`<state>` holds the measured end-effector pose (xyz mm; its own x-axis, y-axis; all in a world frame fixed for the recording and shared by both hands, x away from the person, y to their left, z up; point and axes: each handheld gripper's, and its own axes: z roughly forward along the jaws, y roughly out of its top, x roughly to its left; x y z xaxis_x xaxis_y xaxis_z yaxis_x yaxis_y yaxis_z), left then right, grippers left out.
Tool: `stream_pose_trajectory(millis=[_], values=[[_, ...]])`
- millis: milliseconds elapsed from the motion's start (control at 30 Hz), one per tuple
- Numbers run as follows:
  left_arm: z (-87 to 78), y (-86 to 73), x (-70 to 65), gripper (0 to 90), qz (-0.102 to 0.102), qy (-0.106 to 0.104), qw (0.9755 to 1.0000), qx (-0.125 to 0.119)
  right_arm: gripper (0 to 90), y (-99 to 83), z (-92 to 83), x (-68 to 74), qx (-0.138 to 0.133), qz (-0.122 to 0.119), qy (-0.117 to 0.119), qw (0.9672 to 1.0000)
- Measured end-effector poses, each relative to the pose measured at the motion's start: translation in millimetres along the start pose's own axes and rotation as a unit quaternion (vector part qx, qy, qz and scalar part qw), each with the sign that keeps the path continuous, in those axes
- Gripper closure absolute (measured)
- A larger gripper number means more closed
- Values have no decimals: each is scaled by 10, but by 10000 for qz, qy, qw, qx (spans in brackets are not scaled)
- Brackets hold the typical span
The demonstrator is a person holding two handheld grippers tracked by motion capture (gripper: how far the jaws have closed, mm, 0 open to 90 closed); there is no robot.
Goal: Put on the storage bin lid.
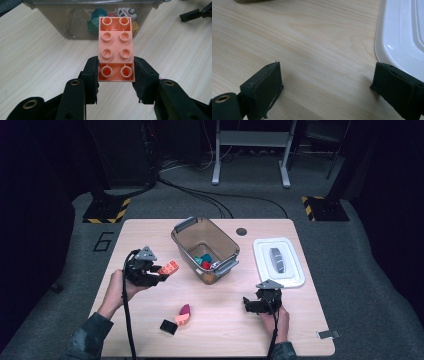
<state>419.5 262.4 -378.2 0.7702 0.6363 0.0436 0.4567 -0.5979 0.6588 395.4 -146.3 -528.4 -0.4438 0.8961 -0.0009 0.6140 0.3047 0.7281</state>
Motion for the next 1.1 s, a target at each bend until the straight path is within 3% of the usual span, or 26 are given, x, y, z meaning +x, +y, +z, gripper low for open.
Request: stream_pose_trajectory(millis=[267, 633, 933, 1100], values=[[-5, 310, 13, 588, 128, -18, 9999, 21, 77, 0, 0, -1, -1, -5, 1, 10000], [109, 676, -37, 588, 262, -99, 9996, 72, 77, 1, 1, -3, -2, -11, 6, 10000], [284, 956, -120, 587, 409, -248, 9983, 321, 77, 1, 1, -4, -4, -14, 8, 10000], [431, 1087, -177, 587, 499, -319, 9964, 610, 77, 1, 1, -4, -3, -13, 9, 10000]])
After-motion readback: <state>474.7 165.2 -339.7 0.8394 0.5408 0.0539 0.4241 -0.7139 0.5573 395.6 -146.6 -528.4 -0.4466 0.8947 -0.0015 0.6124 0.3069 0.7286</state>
